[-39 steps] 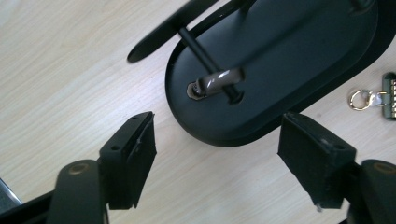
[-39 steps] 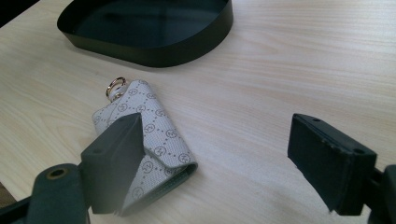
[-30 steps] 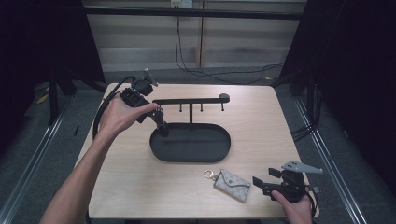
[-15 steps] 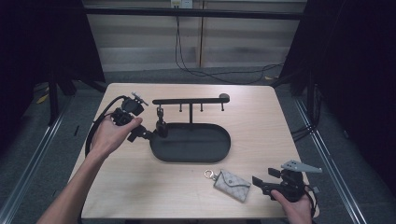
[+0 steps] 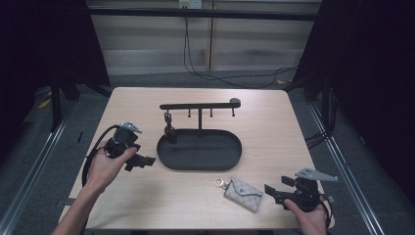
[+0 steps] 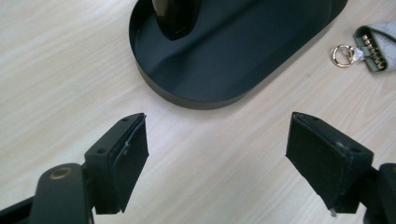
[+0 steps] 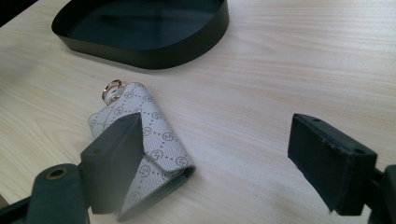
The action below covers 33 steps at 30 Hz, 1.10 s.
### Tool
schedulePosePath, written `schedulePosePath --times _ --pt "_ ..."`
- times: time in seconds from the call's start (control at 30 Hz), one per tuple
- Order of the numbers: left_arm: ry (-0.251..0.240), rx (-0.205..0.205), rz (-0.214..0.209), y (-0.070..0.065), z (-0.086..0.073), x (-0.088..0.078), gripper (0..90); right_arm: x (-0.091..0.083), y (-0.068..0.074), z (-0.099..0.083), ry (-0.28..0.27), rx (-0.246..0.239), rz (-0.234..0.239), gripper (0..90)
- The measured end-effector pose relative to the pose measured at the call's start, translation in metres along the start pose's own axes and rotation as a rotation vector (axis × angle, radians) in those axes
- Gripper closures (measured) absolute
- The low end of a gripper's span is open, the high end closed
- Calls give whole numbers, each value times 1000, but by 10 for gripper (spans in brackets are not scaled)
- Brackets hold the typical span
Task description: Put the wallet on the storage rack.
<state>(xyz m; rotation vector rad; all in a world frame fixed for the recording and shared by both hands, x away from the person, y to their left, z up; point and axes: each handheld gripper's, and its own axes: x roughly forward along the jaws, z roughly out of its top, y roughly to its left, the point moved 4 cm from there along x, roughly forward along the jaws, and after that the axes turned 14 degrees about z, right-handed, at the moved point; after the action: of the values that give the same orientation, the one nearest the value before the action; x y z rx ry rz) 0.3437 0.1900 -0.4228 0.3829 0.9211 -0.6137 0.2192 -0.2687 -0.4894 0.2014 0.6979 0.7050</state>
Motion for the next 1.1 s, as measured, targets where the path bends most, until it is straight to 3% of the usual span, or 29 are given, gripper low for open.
schedulePosePath --times 0.13,0.2,0.27,0.3,0.4,0.47,0.57,0.63,0.87,0.93,1.0,1.1 --pt "-59 -23 -39 -7 -15 -3 178 0 1 0 8 -2 -3 192" --pt "-53 -27 -51 -10 -24 -1 177 1 1 0 8 -7 -3 192" --pt "-20 -34 -28 -14 -33 2 181 1 1 1 9 1 3 195" --pt "-27 -29 -17 -16 -37 3 197 2 1 1 6 2 5 196" --pt "-35 -43 -72 -22 -50 7 232 3 1 3 6 6 7 197" --pt "-64 -41 -74 -27 -59 10 232 4 1 3 12 6 10 197" --pt "-59 -30 -66 -31 -68 10 237 5 2 5 16 11 24 223" --pt "-85 -49 -72 -35 -74 7 244 9 3 5 32 18 33 227" --pt "-127 -86 -83 -43 -99 6 242 19 12 13 55 -21 53 259" --pt "-125 -108 -34 -44 -107 6 247 20 14 18 58 -33 37 287" --pt "-123 -106 -67 -46 -111 6 246 21 18 25 57 -58 26 309" --pt "-134 -90 -64 -49 -116 6 242 25 23 34 87 -68 40 312"
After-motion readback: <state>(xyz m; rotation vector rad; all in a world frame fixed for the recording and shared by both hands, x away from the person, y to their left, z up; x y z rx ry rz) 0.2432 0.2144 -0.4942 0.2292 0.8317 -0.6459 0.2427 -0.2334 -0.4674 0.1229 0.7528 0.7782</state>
